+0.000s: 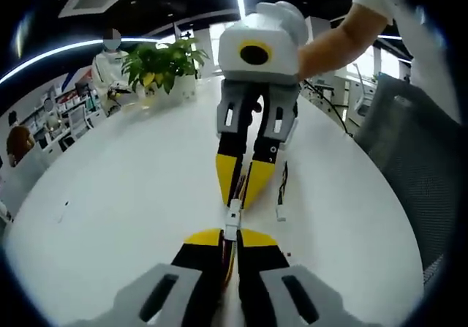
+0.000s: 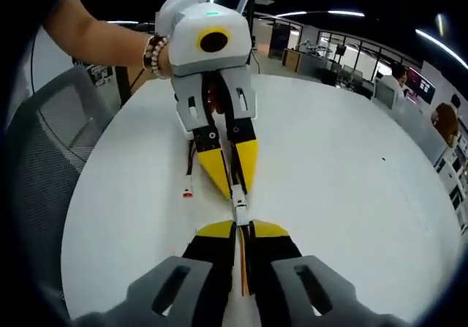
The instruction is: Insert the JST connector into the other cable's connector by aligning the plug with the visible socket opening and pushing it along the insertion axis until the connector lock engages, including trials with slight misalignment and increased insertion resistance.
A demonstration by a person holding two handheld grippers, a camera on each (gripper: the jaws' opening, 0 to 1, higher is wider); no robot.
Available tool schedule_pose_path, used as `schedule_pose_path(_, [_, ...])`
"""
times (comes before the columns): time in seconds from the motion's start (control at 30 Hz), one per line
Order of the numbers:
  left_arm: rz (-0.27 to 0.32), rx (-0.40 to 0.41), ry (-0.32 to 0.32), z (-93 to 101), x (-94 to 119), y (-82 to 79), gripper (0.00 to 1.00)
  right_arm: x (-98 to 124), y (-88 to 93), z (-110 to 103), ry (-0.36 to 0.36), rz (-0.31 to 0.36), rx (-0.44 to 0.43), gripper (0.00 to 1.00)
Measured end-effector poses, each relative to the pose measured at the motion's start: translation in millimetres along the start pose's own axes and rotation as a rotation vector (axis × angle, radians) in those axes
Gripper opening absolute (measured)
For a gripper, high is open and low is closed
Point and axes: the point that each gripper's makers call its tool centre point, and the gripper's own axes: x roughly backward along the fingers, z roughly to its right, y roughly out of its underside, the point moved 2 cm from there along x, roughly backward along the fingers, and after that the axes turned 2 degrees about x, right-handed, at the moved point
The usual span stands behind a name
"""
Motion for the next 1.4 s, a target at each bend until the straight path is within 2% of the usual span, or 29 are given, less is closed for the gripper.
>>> schedule_pose_path(0.23, [0.017,0.01,0.009,0.9,-0.8,-3.5,0.01,-3.8,4.0,-1.4,-0.002,-0.031,0.005,0.04])
schedule_pose_path(0.37, [0.002,-0.001,0.012,1.4,-2.3,-1.0,0.01,-4.4,4.1,-1.6,0.002,-0.041,0.014,0.04])
schedule_pose_path(0.9, [0.035,-0.003,0.022,1.9,-2.4,-7.9,0.0,-0.8,-1.2,-1.3,-0.001,-0.009,-0.018,0.04])
schedule_pose_path(1.2, [0.03,0.001,0.031,2.7,-7.1,-7.1,0.0,-1.8,2.5,-1.8,-0.001,-0.024,-0.015,0.04])
schedule_pose_path(1.4, [0.009,0.017,-0.015,-6.3,-11.7,-3.5,0.01,-5.9,4.7,8.0,0.032,-0.013,-0.027,0.05])
